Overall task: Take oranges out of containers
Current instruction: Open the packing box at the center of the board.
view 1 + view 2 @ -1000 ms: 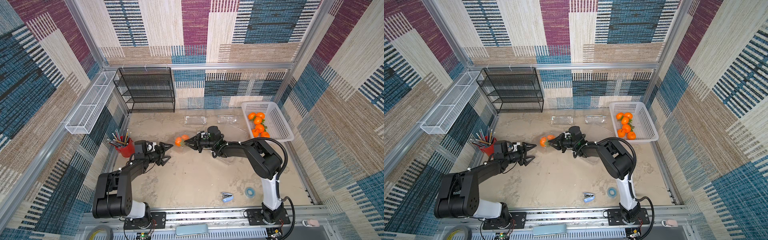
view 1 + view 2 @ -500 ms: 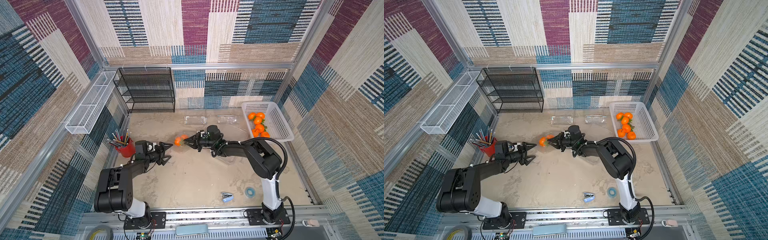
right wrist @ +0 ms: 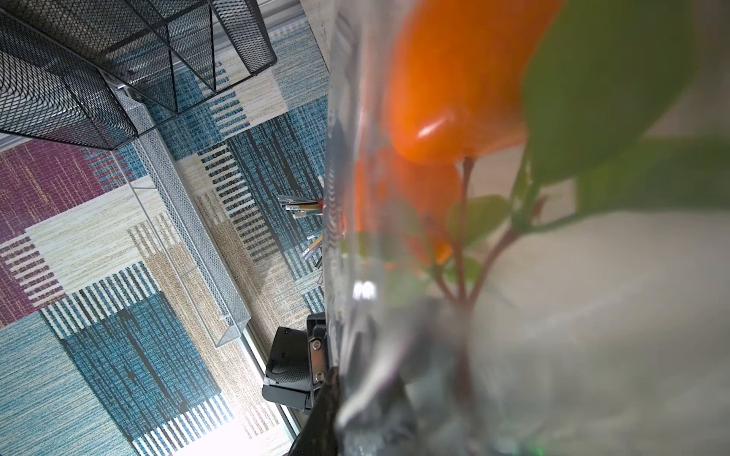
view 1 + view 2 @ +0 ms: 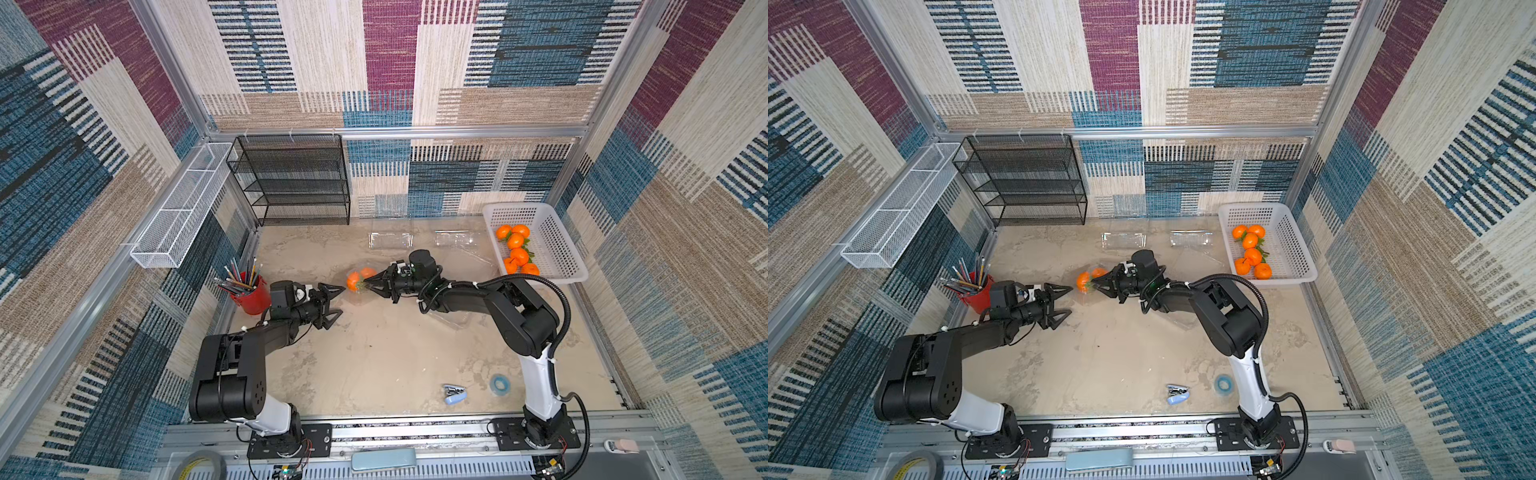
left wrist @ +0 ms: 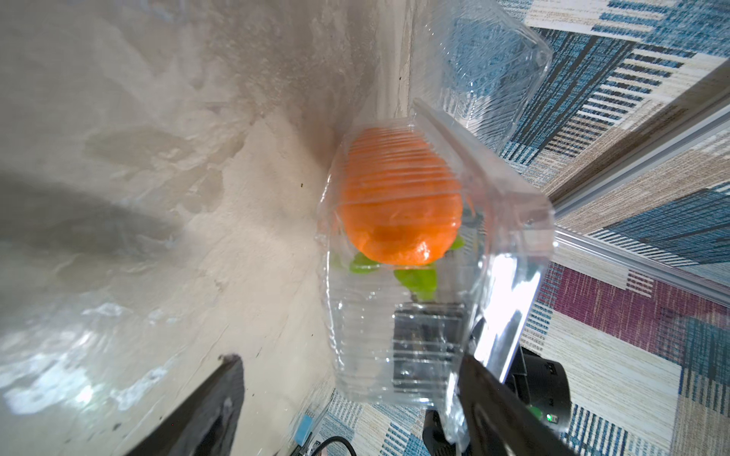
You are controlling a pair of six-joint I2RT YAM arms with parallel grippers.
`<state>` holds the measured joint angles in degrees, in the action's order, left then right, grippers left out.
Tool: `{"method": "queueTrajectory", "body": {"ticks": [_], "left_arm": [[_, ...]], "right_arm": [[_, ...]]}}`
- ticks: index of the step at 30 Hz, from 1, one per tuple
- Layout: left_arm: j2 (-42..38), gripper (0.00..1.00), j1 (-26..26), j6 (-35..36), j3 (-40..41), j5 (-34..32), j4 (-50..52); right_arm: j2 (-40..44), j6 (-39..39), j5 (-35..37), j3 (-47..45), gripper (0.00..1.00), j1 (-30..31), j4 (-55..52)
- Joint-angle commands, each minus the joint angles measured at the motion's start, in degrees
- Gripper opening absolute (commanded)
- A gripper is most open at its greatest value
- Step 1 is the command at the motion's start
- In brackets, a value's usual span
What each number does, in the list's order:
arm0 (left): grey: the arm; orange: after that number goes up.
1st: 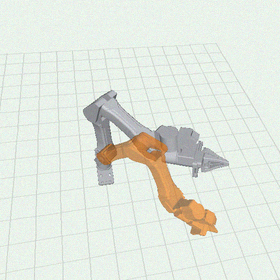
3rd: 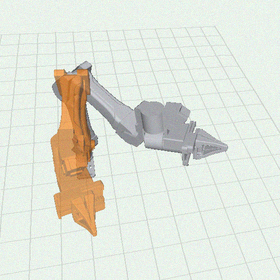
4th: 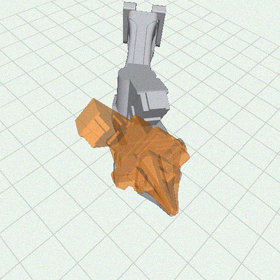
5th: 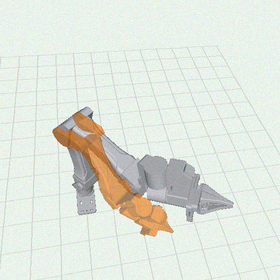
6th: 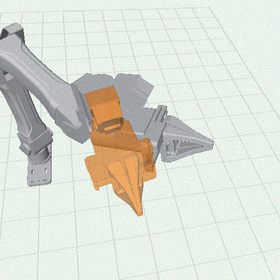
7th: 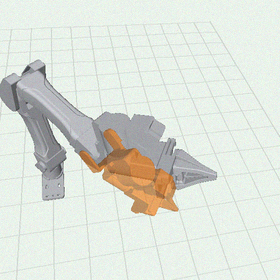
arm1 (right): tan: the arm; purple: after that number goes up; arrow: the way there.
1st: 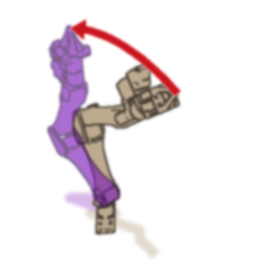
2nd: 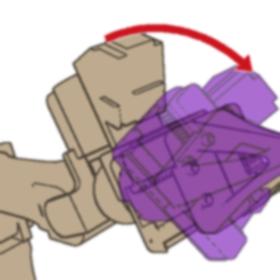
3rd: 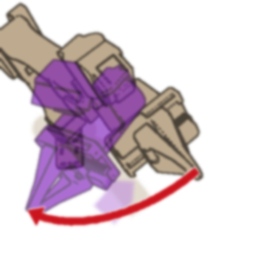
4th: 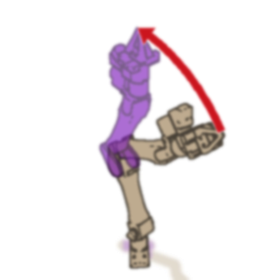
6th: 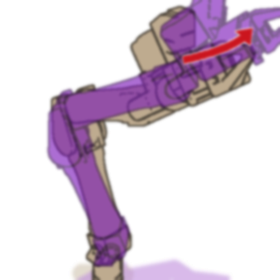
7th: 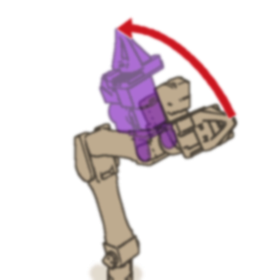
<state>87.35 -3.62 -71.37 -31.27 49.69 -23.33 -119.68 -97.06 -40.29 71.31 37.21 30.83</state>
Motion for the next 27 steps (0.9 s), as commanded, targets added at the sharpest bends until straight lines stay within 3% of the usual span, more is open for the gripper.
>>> {"method": "queueTrajectory", "body": {"ticks": [1, 18, 27], "left_arm": [[0.04, 0.86, -0.01, -0.56, 0.24, -0.01, -1.71], [0.84, 0.86, 1.6, -0.91, 0.94, -0.64, -2.39], [0.47, 0.85, 1.86, 0.5, 1.81, -1.91, 0.58]], "right_arm": [[-0.39, 0.81, -1.28, 0.72, 0.21, 0.45, -0.07], [-1.84, 0.32, -2.6, 3.07, 0.21, 1.92, 1.98], [-1.74, -8.45, -0.33, 0.3, 0.22, 2.96, 9.76]]}}
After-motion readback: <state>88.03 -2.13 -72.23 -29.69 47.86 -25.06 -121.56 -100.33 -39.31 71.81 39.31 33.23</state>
